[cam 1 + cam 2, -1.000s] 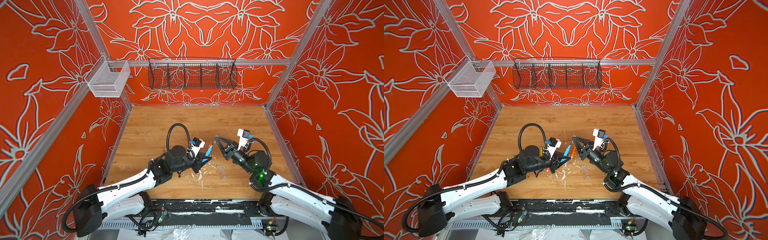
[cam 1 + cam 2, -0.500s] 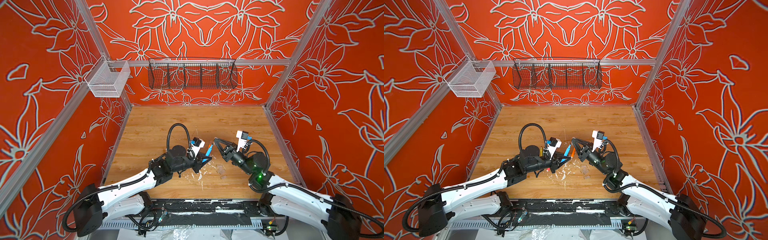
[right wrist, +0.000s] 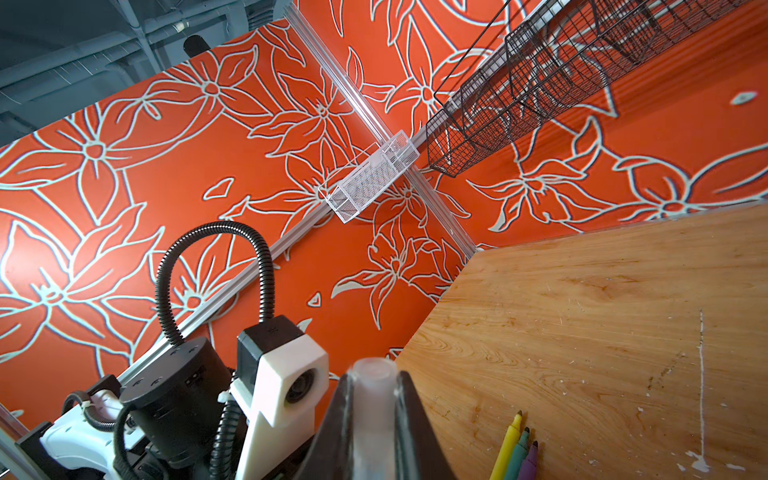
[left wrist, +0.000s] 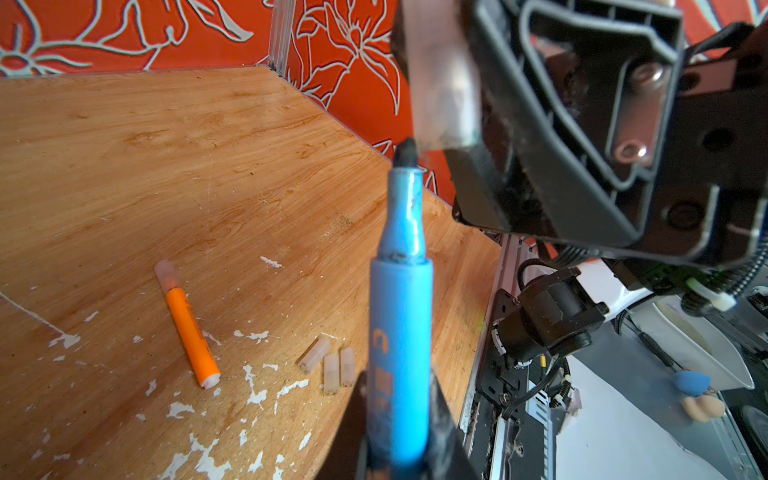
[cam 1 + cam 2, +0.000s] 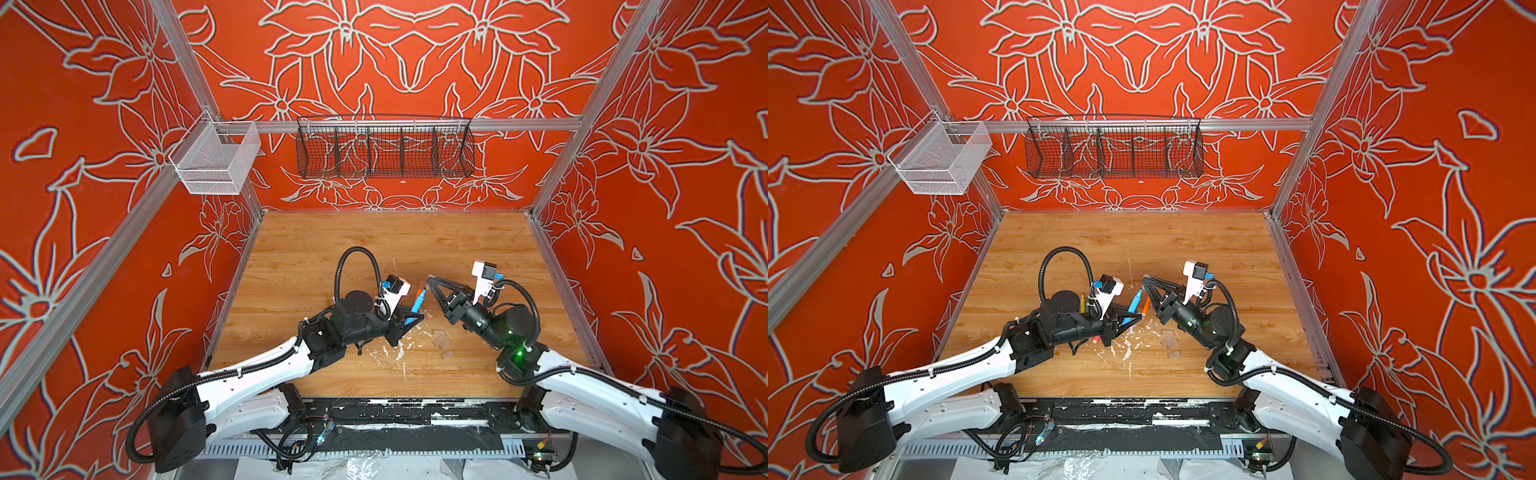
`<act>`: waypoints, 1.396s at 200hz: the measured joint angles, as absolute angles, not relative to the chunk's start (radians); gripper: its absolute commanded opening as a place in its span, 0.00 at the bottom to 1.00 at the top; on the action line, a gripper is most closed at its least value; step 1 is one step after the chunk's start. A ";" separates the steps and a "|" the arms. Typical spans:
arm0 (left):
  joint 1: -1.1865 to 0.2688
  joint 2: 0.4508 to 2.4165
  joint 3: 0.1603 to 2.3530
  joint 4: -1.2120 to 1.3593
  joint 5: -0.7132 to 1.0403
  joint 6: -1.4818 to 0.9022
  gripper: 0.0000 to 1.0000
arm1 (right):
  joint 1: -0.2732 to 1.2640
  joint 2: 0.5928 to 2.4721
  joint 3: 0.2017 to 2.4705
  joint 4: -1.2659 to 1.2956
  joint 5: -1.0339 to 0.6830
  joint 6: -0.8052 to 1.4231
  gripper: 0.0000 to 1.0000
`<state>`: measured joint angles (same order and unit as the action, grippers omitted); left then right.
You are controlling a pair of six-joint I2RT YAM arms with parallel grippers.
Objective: Insert the pens into the pen caps
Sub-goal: 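Align the held cap over the blue marker tip with the right gripper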
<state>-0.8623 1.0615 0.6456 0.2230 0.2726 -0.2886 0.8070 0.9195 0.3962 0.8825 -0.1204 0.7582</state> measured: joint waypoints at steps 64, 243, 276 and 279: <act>-0.857 1.061 0.646 0.218 0.268 -0.288 0.00 | 0.812 0.965 0.416 0.910 -0.121 0.746 0.00; -0.857 1.028 0.640 0.218 0.265 -0.284 0.00 | 0.813 1.002 0.432 0.905 -0.092 0.710 0.00; -0.857 1.027 0.640 0.218 0.265 -0.280 0.00 | 0.814 0.973 0.437 0.901 -0.079 0.706 0.00; -0.857 1.027 0.640 0.218 0.265 -0.280 0.00 | 0.814 0.972 0.440 0.901 -0.079 0.706 0.00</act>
